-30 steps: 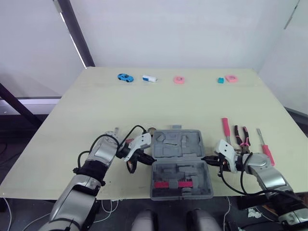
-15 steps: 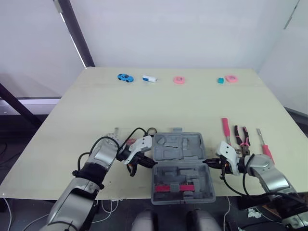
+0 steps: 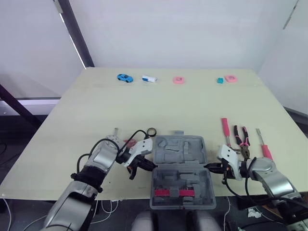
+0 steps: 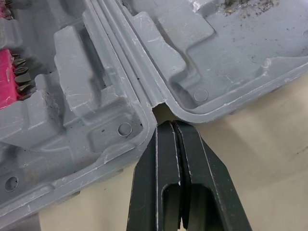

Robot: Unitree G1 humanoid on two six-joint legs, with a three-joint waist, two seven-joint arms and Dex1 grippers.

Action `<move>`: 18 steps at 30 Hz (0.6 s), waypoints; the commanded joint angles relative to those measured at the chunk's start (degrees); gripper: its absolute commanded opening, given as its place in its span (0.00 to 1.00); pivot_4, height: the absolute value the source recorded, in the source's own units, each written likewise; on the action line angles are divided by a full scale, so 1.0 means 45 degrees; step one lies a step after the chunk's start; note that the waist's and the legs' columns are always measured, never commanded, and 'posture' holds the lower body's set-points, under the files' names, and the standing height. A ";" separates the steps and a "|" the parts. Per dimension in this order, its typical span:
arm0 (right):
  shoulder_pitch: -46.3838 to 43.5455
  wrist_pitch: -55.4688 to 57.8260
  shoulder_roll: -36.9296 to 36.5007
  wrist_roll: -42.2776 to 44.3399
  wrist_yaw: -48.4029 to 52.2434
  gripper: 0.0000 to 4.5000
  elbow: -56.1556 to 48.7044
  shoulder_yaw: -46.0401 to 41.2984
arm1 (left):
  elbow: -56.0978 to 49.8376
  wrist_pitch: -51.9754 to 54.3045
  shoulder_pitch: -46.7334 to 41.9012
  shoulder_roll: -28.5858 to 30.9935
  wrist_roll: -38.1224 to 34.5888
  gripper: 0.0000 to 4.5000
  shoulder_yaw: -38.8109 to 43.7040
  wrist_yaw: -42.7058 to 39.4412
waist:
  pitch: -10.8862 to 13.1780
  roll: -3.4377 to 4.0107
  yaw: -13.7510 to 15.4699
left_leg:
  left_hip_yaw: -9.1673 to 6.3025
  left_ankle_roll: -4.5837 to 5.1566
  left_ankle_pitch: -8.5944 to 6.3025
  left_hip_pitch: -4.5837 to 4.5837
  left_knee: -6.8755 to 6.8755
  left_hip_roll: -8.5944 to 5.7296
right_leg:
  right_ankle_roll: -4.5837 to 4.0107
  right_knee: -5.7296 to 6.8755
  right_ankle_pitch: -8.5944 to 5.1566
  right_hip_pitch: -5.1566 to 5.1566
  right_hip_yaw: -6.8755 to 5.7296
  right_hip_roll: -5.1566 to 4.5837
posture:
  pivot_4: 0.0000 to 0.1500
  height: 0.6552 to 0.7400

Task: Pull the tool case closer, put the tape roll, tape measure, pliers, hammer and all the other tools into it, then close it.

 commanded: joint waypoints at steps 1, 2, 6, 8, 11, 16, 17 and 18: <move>0.0066 0.0021 0.0166 0.0426 0.0352 0.00 -0.0763 0.0425 | -0.0501 0.0082 0.0284 -0.0142 -0.0304 0.01 -0.0603 -0.0358 | -0.0001 0.0000 -0.0002 | 0.0000 0.0000 0.0000 0.0001 0.0000 0.0000 | 0.0000 0.0000 0.0000 0.0000 0.0000 0.0000 | 1.00 0.99; 0.0076 0.0054 0.0166 0.0439 0.0360 0.00 -0.0782 0.0435 | -0.0517 0.0086 0.0300 -0.0109 -0.0304 0.01 -0.0617 -0.0371 | 0.0000 0.0000 -0.0002 | 0.0000 0.0000 0.0000 0.0000 0.0000 0.0000 | 0.0000 0.0000 0.0000 0.0000 0.0000 0.0000 | 1.00 0.99; 0.0089 0.0121 0.0167 0.0461 0.0383 0.00 -0.0843 0.0480 | -0.0523 0.0045 0.0326 -0.0006 -0.0312 0.01 -0.0675 -0.0384 | -0.0001 0.0000 -0.0005 | -0.0001 0.0000 0.0000 0.0001 0.0000 0.0000 | 0.0000 0.0000 0.0000 0.0000 0.0000 0.0000 | 1.00 0.99; 0.0102 0.0186 0.0195 0.0484 0.0388 0.00 -0.0911 0.0517 | -0.0618 0.0094 0.0365 0.0027 -0.0363 0.01 -0.0705 -0.0379 | 0.0000 0.0000 -0.0007 | -0.0001 0.0000 0.0000 0.0001 0.0000 0.0001 | 0.0000 0.0000 0.0000 0.0000 0.0000 0.0001 | 1.00 0.99; 0.0133 0.0272 0.0224 0.0492 0.0394 0.00 -0.1004 0.0562 | -0.0703 0.0136 0.0392 0.0080 -0.0416 0.01 -0.0754 -0.0392 | -0.0001 0.0000 -0.0009 | -0.0001 0.0000 0.0000 0.0001 0.0000 0.0001 | -0.0001 0.0000 -0.0001 0.0000 0.0000 0.0001 | 1.00 0.99; 0.0220 0.0482 0.0208 0.0577 0.0489 0.00 -0.1217 0.0629 | -0.0996 0.0333 0.0492 0.0206 -0.0549 0.01 -0.0793 -0.0431 | -0.0001 0.0000 -0.0010 | -0.0001 0.0000 0.0000 0.0001 0.0000 0.0001 | -0.0002 0.0000 -0.0002 0.0000 0.0000 0.0001 | 1.00 0.99; 0.0219 0.0516 0.0209 0.0579 0.0495 0.00 -0.1235 0.0634 | -0.1012 0.0355 0.0491 0.0225 -0.0565 0.01 -0.0804 -0.0428 | -0.0001 0.0000 -0.0009 | -0.0001 0.0000 0.0000 0.0001 0.0000 0.0002 | -0.0002 -0.0001 -0.0002 0.0000 0.0000 0.0001 | 1.00 0.99; 0.0221 0.0547 0.0206 0.0582 0.0508 0.00 -0.1254 0.0636 | -0.1008 0.0348 0.0483 0.0241 -0.0569 0.01 -0.0818 -0.0423 | -0.0001 0.0000 -0.0009 | -0.0001 0.0000 0.0000 0.0001 -0.0001 0.0002 | -0.0002 -0.0001 -0.0002 0.0000 0.0000 0.0001 | 1.00 0.99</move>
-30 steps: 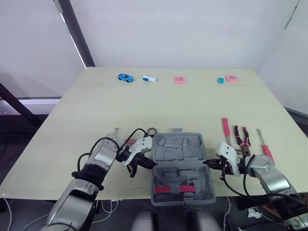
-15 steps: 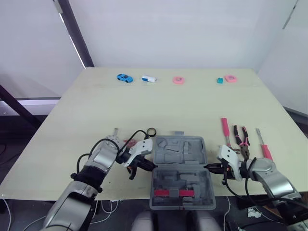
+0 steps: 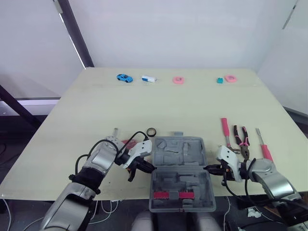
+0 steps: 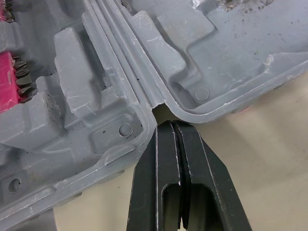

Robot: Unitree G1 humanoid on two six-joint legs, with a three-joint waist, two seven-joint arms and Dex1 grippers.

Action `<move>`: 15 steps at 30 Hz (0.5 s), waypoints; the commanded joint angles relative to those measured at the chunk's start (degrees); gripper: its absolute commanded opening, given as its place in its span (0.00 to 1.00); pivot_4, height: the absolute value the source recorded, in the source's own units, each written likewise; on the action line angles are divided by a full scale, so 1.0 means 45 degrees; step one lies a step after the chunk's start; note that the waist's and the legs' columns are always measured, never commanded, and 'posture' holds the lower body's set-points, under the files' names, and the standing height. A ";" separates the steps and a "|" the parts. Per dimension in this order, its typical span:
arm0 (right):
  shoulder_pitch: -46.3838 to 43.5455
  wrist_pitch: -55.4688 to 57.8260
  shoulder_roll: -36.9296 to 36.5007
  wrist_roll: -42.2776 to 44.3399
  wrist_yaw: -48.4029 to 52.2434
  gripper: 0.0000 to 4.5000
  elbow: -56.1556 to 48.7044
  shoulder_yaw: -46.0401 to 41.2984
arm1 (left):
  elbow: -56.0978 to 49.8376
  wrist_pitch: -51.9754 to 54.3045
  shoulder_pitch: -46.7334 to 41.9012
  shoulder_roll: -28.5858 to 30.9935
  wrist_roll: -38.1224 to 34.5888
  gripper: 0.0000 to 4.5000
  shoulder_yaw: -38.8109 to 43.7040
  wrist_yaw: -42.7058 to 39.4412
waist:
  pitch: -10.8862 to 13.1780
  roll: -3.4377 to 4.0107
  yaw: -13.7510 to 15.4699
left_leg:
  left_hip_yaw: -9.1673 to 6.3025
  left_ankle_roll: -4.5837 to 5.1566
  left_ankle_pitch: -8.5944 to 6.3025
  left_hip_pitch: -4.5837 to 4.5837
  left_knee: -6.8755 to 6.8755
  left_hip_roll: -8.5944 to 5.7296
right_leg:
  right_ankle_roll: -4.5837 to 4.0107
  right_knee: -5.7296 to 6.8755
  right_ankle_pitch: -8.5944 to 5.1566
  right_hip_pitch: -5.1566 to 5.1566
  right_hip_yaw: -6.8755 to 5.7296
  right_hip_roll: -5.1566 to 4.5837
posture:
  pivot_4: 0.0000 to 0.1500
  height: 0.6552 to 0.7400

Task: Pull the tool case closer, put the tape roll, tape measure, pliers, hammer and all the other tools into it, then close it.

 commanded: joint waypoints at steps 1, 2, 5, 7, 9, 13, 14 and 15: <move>0.0035 0.0008 0.0205 0.0548 0.0470 0.00 -0.0799 0.0509 | -0.0402 0.0073 0.0175 -0.0193 -0.0294 0.01 -0.0530 -0.0328 | 0.0000 0.0000 -0.0001 | -0.0001 0.0000 0.0000 0.0000 0.0000 0.0000 | 0.0000 0.0000 0.0000 0.0000 0.0000 0.0000 | 1.00 0.99; 0.0046 0.0035 0.0207 0.0561 0.0482 0.00 -0.0824 0.0506 | -0.0403 0.0069 0.0169 -0.0180 -0.0304 0.01 -0.0546 -0.0324 | 0.0000 0.0000 0.0000 | 0.0000 0.0000 0.0000 0.0000 0.0000 0.0000 | 0.0000 0.0001 0.0000 0.0000 0.0000 0.0000 | 1.00 0.99; 0.0057 0.0083 0.0211 0.0573 0.0495 0.00 -0.0855 0.0505 | -0.0425 0.0073 0.0158 -0.0147 -0.0343 0.01 -0.0588 -0.0337 | 0.0000 0.0000 -0.0001 | 0.0000 0.0000 0.0000 0.0001 0.0000 0.0000 | 0.0000 0.0001 0.0000 0.0000 0.0000 0.0001 | 1.00 0.99; 0.0093 0.0116 0.0205 0.0590 0.0509 0.00 -0.0892 0.0513 | -0.0451 0.0091 0.0162 -0.0128 -0.0380 0.01 -0.0614 -0.0333 | 0.0000 0.0000 0.0000 | 0.0000 0.0000 0.0000 0.0001 0.0000 0.0000 | 0.0000 0.0000 0.0000 0.0000 0.0000 0.0001 | 1.00 0.99; 0.0114 0.0145 0.0212 0.0597 0.0506 0.00 -0.0913 0.0521 | -0.0460 0.0104 0.0163 -0.0108 -0.0409 0.01 -0.0638 -0.0328 | 0.0000 0.0000 0.0001 | 0.0000 0.0000 0.0000 0.0001 0.0000 0.0000 | 0.0000 0.0000 0.0000 0.0000 0.0000 0.0000 | 1.00 0.99; 0.0124 0.0223 0.0210 0.0609 0.0518 0.00 -0.0948 0.0519 | -0.0497 0.0131 0.0179 -0.0070 -0.0431 0.01 -0.0676 -0.0352 | 0.0000 0.0000 -0.0009 | 0.0000 0.0000 0.0000 0.0002 0.0000 0.0001 | 0.0000 0.0001 0.0000 0.0000 0.0000 0.0001 | 1.00 0.99; 0.0128 0.0260 0.0198 0.0621 0.0537 0.00 -0.0960 0.0522 | -0.0514 0.0144 0.0186 -0.0063 -0.0437 0.01 -0.0682 -0.0363 | 0.0000 0.0000 -0.0009 | 0.0000 0.0000 0.0000 0.0002 0.0000 0.0000 | 0.0000 0.0001 0.0000 0.0000 0.0000 0.0001 | 1.00 0.99; 0.0152 0.0336 0.0163 0.0650 0.0586 0.00 -0.0995 0.0530 | -0.0553 0.0167 0.0205 -0.0056 -0.0441 0.01 -0.0699 -0.0377 | 0.0000 0.0000 -0.0009 | 0.0000 0.0000 0.0000 0.0002 0.0000 0.0001 | 0.0000 0.0001 0.0000 0.0000 0.0000 0.0001 | 1.00 0.99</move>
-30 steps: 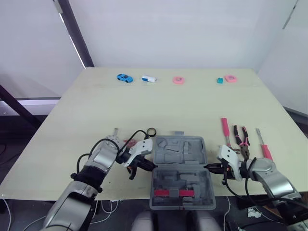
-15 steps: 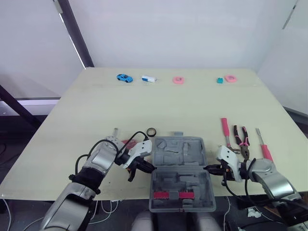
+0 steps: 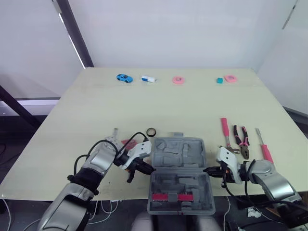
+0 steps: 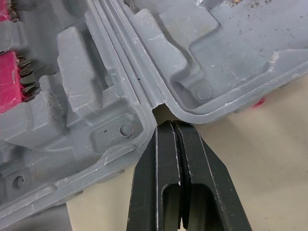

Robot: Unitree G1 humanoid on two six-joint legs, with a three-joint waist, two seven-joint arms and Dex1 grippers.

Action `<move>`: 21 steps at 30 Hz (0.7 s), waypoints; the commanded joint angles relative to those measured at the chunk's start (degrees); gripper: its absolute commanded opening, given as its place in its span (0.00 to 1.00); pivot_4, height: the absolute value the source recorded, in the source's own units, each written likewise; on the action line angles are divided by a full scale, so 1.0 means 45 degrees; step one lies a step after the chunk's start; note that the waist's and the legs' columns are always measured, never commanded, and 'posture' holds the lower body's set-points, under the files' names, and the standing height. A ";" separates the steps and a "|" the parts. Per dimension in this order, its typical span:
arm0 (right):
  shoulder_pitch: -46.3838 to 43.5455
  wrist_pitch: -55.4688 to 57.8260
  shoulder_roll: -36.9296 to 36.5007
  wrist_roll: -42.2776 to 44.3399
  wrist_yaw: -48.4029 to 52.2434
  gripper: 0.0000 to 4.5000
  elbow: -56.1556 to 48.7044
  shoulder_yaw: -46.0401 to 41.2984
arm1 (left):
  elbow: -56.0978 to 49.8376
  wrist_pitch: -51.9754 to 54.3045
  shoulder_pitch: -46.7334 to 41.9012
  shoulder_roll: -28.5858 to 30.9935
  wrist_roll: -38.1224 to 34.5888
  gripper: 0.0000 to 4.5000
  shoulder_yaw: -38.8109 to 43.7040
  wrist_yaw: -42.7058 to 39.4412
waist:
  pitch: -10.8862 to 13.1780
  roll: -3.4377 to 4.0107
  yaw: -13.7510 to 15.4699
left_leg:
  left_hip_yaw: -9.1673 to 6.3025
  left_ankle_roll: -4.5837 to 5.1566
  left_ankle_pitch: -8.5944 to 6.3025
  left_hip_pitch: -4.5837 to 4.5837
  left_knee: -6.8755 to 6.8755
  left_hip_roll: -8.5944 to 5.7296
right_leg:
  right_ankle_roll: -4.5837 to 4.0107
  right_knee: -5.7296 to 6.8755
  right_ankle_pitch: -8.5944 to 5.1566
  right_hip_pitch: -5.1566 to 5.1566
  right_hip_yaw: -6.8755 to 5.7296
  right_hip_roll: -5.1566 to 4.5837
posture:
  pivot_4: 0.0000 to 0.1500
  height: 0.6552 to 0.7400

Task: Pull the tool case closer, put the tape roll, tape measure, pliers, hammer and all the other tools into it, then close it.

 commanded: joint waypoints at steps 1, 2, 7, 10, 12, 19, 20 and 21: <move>0.0068 0.0015 0.0154 0.0609 0.0508 0.00 -0.0745 0.0464 | -0.0587 0.0104 0.0198 -0.0213 -0.0243 0.01 -0.0589 -0.0374 | 0.0000 0.0000 0.0001 | 0.0000 0.0000 0.0000 0.0000 0.0000 0.0000 | 0.0000 -0.0001 0.0000 0.0000 0.0000 0.0000 | 1.00 0.99; 0.0088 0.0025 0.0135 0.0607 0.0528 0.00 -0.0746 0.0461 | -0.0625 0.0130 0.0217 -0.0215 -0.0247 0.01 -0.0609 -0.0384 | 0.0000 0.0000 0.0002 | 0.0000 0.0000 0.0000 -0.0001 0.0000 0.0000 | 0.0000 -0.0001 0.0000 0.0000 0.0000 0.0000 | 1.00 0.99; 0.0115 0.0043 0.0086 0.0601 0.0535 0.00 -0.0744 0.0454 | -0.0795 0.0265 0.0275 -0.0199 -0.0288 0.01 -0.0677 -0.0396 | 0.0000 0.0000 0.0013 | 0.0001 0.0000 0.0000 -0.0002 0.0000 0.0000 | -0.0001 -0.0002 0.0000 0.0000 0.0000 -0.0001 | 1.00 0.99; 0.0094 0.0004 0.0056 0.0583 0.0492 0.00 -0.0699 0.0442 | -0.0819 0.0291 0.0274 -0.0201 -0.0289 0.01 -0.0690 -0.0411 | 0.0000 0.0000 0.0013 | 0.0001 0.0000 0.0000 -0.0001 0.0000 0.0000 | -0.0005 -0.0001 -0.0004 0.0000 0.0000 -0.0001 | 1.00 0.99; 0.0073 -0.0012 0.0054 0.0579 0.0480 0.00 -0.0674 0.0437 | -0.0801 0.0300 0.0268 -0.0207 -0.0282 0.01 -0.0676 -0.0391 | 0.0000 0.0000 0.0013 | 0.0001 0.0000 0.0000 -0.0001 0.0000 0.0000 | -0.0005 -0.0002 -0.0004 0.0000 0.0001 -0.0001 | 1.00 0.99; 0.0005 -0.0182 0.0025 0.0426 0.0335 0.00 -0.0479 0.0369 | -0.0600 0.0151 0.0226 -0.0098 -0.0212 0.01 -0.0567 -0.0303 | 0.0000 0.0000 0.0011 | 0.0001 0.0000 0.0000 -0.0001 0.0000 0.0000 | -0.0004 -0.0002 -0.0003 0.0000 0.0001 -0.0001 | 1.00 0.99; 0.0001 -0.0206 0.0001 0.0409 0.0322 0.00 -0.0441 0.0342 | -0.0571 0.0121 0.0219 -0.0070 -0.0201 0.01 -0.0558 -0.0299 | 0.0000 0.0000 0.0011 | 0.0001 0.0000 0.0000 -0.0001 0.0000 0.0000 | -0.0004 -0.0001 -0.0003 0.0000 0.0000 -0.0001 | 1.00 0.99; -0.0001 -0.0243 -0.0025 0.0382 0.0302 0.00 -0.0400 0.0316 | -0.0547 0.0090 0.0213 -0.0047 -0.0186 0.01 -0.0553 -0.0292 | 0.0000 0.0000 0.0011 | 0.0001 0.0000 0.0000 -0.0002 0.0000 0.0000 | -0.0004 -0.0002 -0.0003 0.0000 0.0001 -0.0001 | 1.00 0.99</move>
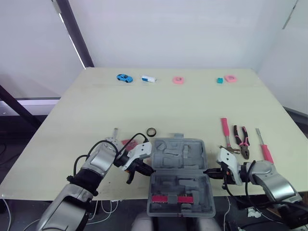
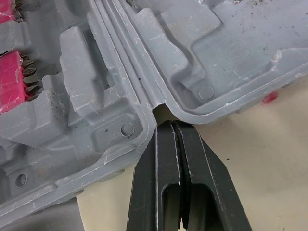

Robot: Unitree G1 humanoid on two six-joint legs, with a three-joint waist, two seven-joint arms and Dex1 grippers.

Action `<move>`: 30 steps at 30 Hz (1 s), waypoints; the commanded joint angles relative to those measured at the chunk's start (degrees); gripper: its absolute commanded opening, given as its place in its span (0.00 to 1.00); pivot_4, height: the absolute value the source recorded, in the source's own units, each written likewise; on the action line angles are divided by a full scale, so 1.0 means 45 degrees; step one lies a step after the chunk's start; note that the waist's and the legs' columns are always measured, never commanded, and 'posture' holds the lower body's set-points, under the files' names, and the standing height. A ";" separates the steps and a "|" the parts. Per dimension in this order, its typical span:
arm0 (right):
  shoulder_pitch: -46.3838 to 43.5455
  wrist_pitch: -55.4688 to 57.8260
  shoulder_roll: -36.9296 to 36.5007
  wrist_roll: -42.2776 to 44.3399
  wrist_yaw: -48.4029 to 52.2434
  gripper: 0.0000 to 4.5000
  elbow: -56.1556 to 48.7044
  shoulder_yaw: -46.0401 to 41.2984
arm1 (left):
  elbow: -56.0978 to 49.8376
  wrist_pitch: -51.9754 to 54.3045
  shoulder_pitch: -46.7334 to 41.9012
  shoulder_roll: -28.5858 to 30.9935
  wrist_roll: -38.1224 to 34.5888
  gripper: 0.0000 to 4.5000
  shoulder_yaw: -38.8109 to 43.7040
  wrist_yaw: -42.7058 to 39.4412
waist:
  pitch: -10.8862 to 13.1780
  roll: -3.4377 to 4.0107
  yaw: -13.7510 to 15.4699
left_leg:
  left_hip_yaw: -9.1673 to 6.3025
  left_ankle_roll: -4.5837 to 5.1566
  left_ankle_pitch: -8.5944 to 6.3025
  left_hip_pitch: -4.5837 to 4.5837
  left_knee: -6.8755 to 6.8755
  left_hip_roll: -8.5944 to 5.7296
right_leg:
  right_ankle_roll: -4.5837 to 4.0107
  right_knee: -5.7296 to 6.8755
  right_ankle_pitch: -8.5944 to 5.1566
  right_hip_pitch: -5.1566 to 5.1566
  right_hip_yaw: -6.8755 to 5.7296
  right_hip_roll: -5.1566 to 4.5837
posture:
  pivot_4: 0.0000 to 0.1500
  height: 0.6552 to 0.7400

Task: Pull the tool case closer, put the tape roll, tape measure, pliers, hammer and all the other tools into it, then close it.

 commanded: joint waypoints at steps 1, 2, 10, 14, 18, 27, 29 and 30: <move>-0.0087 -0.0367 0.0076 0.0184 0.0081 0.00 -0.0314 0.0263 | -0.0162 -0.0172 0.0086 -0.0136 -0.0173 0.01 -0.0431 -0.0211 | 0.0000 0.0000 0.0000 | -0.0001 0.0000 0.0000 0.0000 0.0000 0.0000 | 0.0000 0.0000 0.0000 0.0000 0.0000 0.0000 | 1.00 0.99; -0.0092 -0.0390 0.0054 0.0171 0.0060 0.00 -0.0274 0.0233 | -0.0147 -0.0192 0.0083 -0.0117 -0.0169 0.01 -0.0420 -0.0206 | 0.0000 0.0000 -0.0001 | -0.0001 0.0000 0.0000 0.0000 0.0000 0.0000 | 0.0000 0.0000 0.0000 0.0000 0.0000 0.0000 | 1.00 0.99; -0.0213 -0.0527 -0.0129 0.0220 0.0057 0.00 -0.0049 -0.0007 | -0.0170 -0.0153 0.0111 0.0020 -0.0209 0.01 -0.0386 -0.0279 | 0.0000 0.0000 0.0002 | 0.0001 0.0000 0.0000 0.0000 0.0000 0.0000 | -0.0003 0.0000 -0.0002 0.0000 0.0000 0.0000 | 1.00 0.99; -0.0213 -0.0598 -0.0229 0.0222 0.0083 0.00 0.0065 -0.0066 | -0.0119 -0.0193 0.0121 0.0093 -0.0178 0.01 -0.0397 -0.0243 | 0.0000 0.0000 0.0007 | 0.0001 0.0000 0.0000 -0.0001 0.0000 0.0000 | -0.0003 -0.0001 -0.0002 0.0000 0.0000 -0.0001 | 1.00 0.99; -0.0252 -0.0688 -0.0308 0.0236 0.0060 0.00 0.0201 -0.0155 | -0.0088 -0.0224 0.0143 0.0162 -0.0192 0.01 -0.0407 -0.0240 | 0.0000 0.0000 0.0007 | 0.0001 0.0000 0.0000 -0.0001 0.0000 0.0000 | -0.0001 0.0000 0.0000 0.0000 0.0000 -0.0001 | 1.00 0.99; -0.0213 -0.0843 -0.0450 0.0278 0.0054 0.00 0.0328 -0.0223 | 0.0018 -0.0316 0.0159 0.0333 -0.0220 0.01 -0.0435 -0.0191 | 0.0000 0.0000 0.0007 | 0.0001 0.0000 0.0000 -0.0002 0.0000 0.0000 | -0.0004 -0.0001 -0.0002 0.0000 0.0000 -0.0001 | 1.00 0.99; -0.0180 -0.0868 -0.0489 0.0283 0.0059 0.00 0.0344 -0.0231 | 0.0058 -0.0363 0.0169 0.0387 -0.0213 0.01 -0.0426 -0.0194 | 0.0000 0.0000 0.0007 | 0.0001 0.0000 0.0000 -0.0002 0.0000 0.0000 | -0.0004 -0.0001 -0.0003 -0.0001 0.0000 -0.0001 | 1.00 0.99; -0.0161 -0.0895 -0.0507 0.0278 0.0054 0.00 0.0357 -0.0242 | 0.0068 -0.0373 0.0173 0.0405 -0.0211 0.01 -0.0421 -0.0192 | 0.0000 0.0000 0.0007 | 0.0001 0.0000 0.0000 -0.0002 0.0000 0.0000 | -0.0003 -0.0001 -0.0002 -0.0001 0.0000 -0.0001 | 1.00 0.99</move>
